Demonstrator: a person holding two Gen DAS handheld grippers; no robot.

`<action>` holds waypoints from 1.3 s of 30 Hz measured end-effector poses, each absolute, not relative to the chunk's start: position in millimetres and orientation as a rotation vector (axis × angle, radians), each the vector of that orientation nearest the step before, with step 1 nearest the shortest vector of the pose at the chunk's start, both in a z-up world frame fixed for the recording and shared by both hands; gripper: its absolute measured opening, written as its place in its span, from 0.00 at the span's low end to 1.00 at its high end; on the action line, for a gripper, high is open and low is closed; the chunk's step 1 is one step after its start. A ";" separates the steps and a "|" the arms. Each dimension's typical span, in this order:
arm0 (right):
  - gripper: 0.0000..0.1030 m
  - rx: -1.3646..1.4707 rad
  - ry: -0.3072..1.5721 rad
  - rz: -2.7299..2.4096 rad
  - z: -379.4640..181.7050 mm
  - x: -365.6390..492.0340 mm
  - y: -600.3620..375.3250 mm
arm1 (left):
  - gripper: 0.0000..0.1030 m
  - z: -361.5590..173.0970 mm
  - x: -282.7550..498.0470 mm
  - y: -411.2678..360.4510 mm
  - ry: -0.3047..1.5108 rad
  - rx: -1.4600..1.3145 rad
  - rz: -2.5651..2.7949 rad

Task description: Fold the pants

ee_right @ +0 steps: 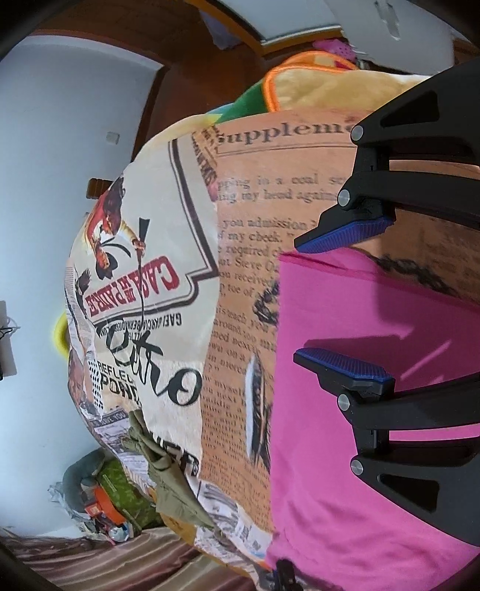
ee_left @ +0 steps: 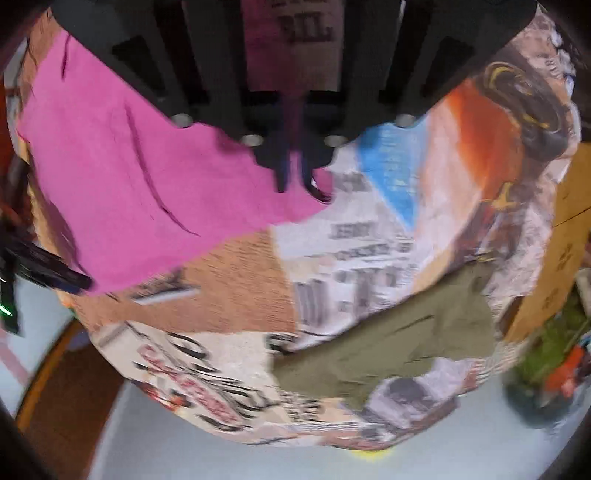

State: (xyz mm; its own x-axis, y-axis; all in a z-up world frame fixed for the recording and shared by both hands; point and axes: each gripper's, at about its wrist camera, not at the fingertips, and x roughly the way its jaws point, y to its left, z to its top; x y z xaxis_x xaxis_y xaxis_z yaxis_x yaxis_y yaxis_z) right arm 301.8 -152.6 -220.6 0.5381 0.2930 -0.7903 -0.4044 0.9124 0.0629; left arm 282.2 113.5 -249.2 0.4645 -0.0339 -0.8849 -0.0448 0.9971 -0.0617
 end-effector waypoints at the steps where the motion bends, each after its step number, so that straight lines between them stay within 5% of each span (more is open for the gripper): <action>1: 0.48 -0.135 0.925 0.417 -223.7 305.3 -152.4 | 0.03 -248.9 281.0 109.9 1.079 -0.055 0.018; 3: 0.45 -0.131 0.951 0.420 -230.8 310.9 -152.3 | 0.03 -248.5 280.1 104.5 1.065 -0.001 0.027; 5: 0.21 -0.134 0.965 0.429 -238.0 314.1 -151.5 | 0.03 -248.5 279.7 105.6 1.061 0.002 0.028; 8: 0.07 -0.181 0.945 0.413 -241.1 311.2 -149.5 | 0.03 -249.7 280.6 110.9 1.064 -0.006 0.044; 23: 0.01 -0.387 0.976 0.369 -244.9 315.4 -141.9 | 0.05 -255.4 269.0 117.6 1.084 -0.018 0.079; 27: 0.05 -0.320 1.011 0.377 -225.3 312.3 -149.1 | 0.05 -234.8 263.5 123.4 1.052 -0.022 0.081; 29: 0.15 -0.316 0.974 0.384 -208.8 304.3 -149.1 | 0.06 -220.8 262.1 122.3 1.021 0.008 0.093; 31: 0.40 -0.289 0.934 0.404 -190.0 295.2 -147.0 | 0.06 -206.0 262.9 120.3 0.991 0.015 0.089; 33: 0.52 -0.256 0.886 0.425 -175.9 285.6 -141.5 | 0.09 -195.5 266.7 118.3 0.977 -0.004 0.073; 39: 0.63 -0.212 0.872 0.557 -168.4 264.0 -99.0 | 0.20 -202.7 290.8 100.6 1.044 -0.054 -0.002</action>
